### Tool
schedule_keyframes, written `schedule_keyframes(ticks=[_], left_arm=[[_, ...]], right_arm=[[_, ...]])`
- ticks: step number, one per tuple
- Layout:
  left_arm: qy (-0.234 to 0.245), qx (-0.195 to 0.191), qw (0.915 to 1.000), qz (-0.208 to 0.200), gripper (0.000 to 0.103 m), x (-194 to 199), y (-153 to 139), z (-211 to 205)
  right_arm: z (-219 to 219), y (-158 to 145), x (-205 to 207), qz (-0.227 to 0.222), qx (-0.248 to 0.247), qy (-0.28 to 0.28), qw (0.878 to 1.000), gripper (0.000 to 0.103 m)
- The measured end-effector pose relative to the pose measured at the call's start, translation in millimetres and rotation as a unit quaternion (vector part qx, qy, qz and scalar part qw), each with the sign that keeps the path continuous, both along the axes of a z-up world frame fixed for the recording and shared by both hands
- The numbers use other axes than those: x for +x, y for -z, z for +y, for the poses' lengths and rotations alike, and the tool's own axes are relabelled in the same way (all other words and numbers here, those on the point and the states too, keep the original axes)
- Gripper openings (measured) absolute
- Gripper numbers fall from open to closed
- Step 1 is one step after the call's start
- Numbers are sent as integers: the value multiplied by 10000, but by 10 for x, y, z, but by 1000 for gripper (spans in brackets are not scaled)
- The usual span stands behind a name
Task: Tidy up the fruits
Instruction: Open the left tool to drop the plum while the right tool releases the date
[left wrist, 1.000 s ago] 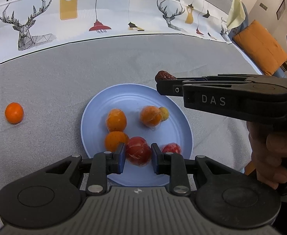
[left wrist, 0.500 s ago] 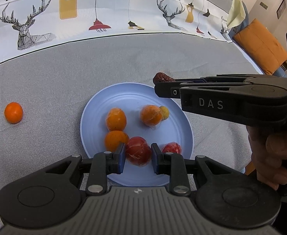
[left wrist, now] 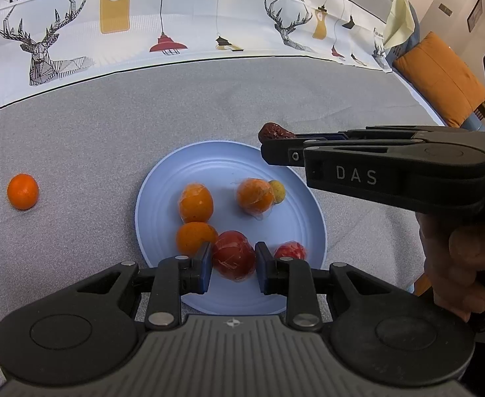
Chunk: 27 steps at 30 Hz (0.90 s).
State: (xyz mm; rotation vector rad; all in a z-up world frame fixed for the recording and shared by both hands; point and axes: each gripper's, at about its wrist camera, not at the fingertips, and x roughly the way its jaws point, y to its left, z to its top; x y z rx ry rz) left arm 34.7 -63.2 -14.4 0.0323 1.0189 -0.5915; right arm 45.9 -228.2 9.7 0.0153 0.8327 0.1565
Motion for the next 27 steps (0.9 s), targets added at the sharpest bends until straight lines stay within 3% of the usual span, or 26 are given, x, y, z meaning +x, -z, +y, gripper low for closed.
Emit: schedule_keyframes(ticks=[27], left_arm=[[22,84,9999,95,30,8,42,-76]], right_arm=[[-43,-22,1,12,45,60,10000,25]])
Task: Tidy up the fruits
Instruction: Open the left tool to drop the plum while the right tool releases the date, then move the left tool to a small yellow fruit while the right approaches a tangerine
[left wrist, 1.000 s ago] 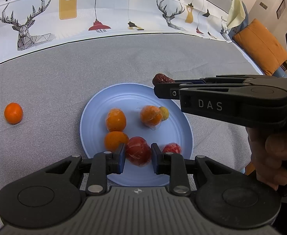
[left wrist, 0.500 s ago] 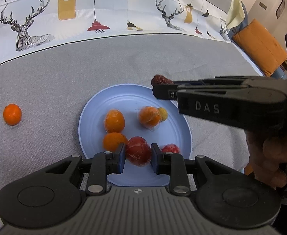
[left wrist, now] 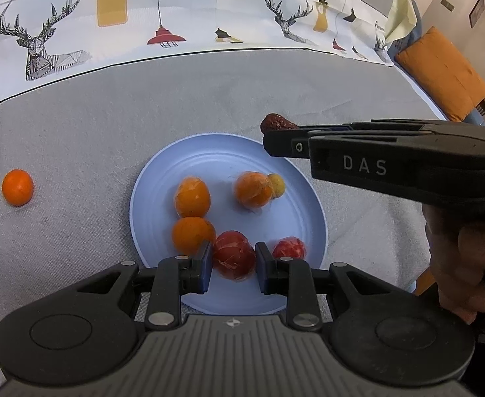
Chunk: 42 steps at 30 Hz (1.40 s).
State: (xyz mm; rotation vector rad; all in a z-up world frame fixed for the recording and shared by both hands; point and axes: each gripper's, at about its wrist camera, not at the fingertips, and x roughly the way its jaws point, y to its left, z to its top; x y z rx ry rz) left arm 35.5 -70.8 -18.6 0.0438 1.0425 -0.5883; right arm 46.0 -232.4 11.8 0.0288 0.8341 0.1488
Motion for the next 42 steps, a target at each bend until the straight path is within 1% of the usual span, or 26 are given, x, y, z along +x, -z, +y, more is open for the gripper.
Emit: schedule_keyframes(ticks=[16,17,18,19,20,21,25,28,31,33,35,37,40,42], left_arm=[[-22,-30,10000,39,30,16,-3,14],[-47,-48,10000,40,32,18,-7,25],[-77,-61,9999,55,40,24,-7,34],[-116,-90,9999,75,45,31,-8,50],[-158,-117,9998,73,47,36,-14,67],[-185,-117,9997,59,47,39,-24,74],[-311,-132,9994,-10,46,45,-64,116],[-476,-150,9986,-167,46,50,-133,163],[-725,-224,9964,-390,42,53,-221,260],[-922,-301,9940,-506,32,55,-281,350],[-1114,-346,9913,-608,28,55,-342,444],[-1373,-358,9870,-758,27,68,-424,557],[-1768,-380,9790,-937,22,98,-544,771],[-2044,-403,9737,-924,22,158,-599,930]], right_arm=[[-2,-5,6,38,50,-67,10000,25],[5,-3,11,57,46,-70,9999,25],[14,-3,13,50,0,-43,10000,26],[18,-5,15,34,-48,-10,10000,32],[14,-11,17,15,-58,30,10000,41],[3,-17,18,-2,-20,81,10000,43],[-26,-17,12,-38,11,222,9997,43],[-45,-21,5,-102,-3,349,9993,43],[-65,-32,-8,-187,-11,499,9986,43],[-78,-49,-16,-264,-7,601,9978,43],[-83,-65,-23,-335,23,657,9973,43],[-65,-81,-20,-416,25,678,9968,43],[-25,-103,-22,-541,58,648,9964,42],[-2,-117,-21,-605,143,622,9961,35]])
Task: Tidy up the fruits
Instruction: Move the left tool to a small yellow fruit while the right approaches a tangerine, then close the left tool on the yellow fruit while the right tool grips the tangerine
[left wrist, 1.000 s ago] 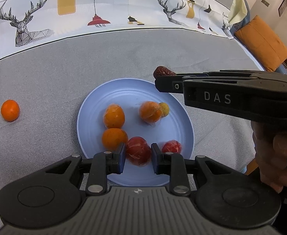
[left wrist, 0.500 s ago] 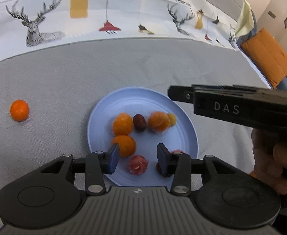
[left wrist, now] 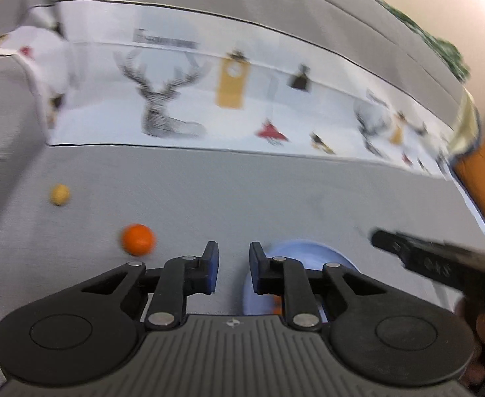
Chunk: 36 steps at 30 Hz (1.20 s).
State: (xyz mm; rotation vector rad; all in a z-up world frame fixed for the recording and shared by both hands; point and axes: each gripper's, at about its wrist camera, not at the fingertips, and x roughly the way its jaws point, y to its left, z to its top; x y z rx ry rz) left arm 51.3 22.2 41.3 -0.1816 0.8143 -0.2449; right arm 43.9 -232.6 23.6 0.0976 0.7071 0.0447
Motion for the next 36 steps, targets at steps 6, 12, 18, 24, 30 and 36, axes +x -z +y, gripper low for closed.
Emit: schedule_keyframes(ticks=[6,12,18,24,30,36], left_arm=[[-610,124,9980,141,22,423,-152,449],[-1223,280,9920,154,20,651,45,886],[-1726,3,9841,415,20,813,170,1143],[-1708,122,9831,641,20,908,314,1106],[-1809,100,9806,753,20,980,421,1171],[-1978,-72,9763,873,23,1081,511,1312]], right_arm=[[172,-36,34,-178,193,-234,9994,23],[437,-29,88,-249,278,-608,9975,21],[837,58,234,-128,265,-1184,9925,21],[1245,180,418,118,306,-1599,9866,22],[1465,354,621,350,330,-1714,9840,27],[1649,502,801,512,340,-1866,9805,35]])
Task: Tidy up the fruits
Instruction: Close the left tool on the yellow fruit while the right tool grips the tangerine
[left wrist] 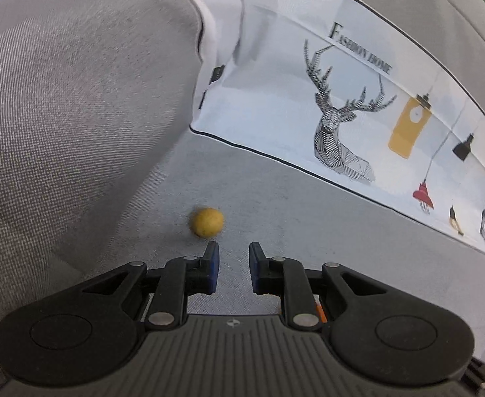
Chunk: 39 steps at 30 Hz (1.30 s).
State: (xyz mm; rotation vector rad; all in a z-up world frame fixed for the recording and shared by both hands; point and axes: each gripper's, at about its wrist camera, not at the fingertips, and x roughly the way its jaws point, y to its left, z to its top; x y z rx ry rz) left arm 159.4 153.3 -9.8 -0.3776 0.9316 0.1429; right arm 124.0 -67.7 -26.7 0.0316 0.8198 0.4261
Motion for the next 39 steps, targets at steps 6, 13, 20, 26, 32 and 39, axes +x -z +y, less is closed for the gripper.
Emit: schedule_keyframes(ticks=[6,13,20,26,32,39], left_arm=[[-142,40,9999,72,40,85,86,76],[-126,243,9996,39,43,213,172,75],[129,635,9979,33,43,362,298,-33],[259,812,9962,168,30,381,369,-58],[283,788,9965,65,30,298,264,-103],[427,897,9950,-74,30,-3,-7,-267]], right_arm=[[195,172,131,108,-170,-243,9995,48],[301,414,257,675,-139,-337,9971,49],[381,546,294,683,-366,-430,9961,49],[389,558,293,653,-422,-557,9954,37],[365,409,201,354,-419,-463,9974,36],[95,-14,-8,-91,-352,-166,9992,35]])
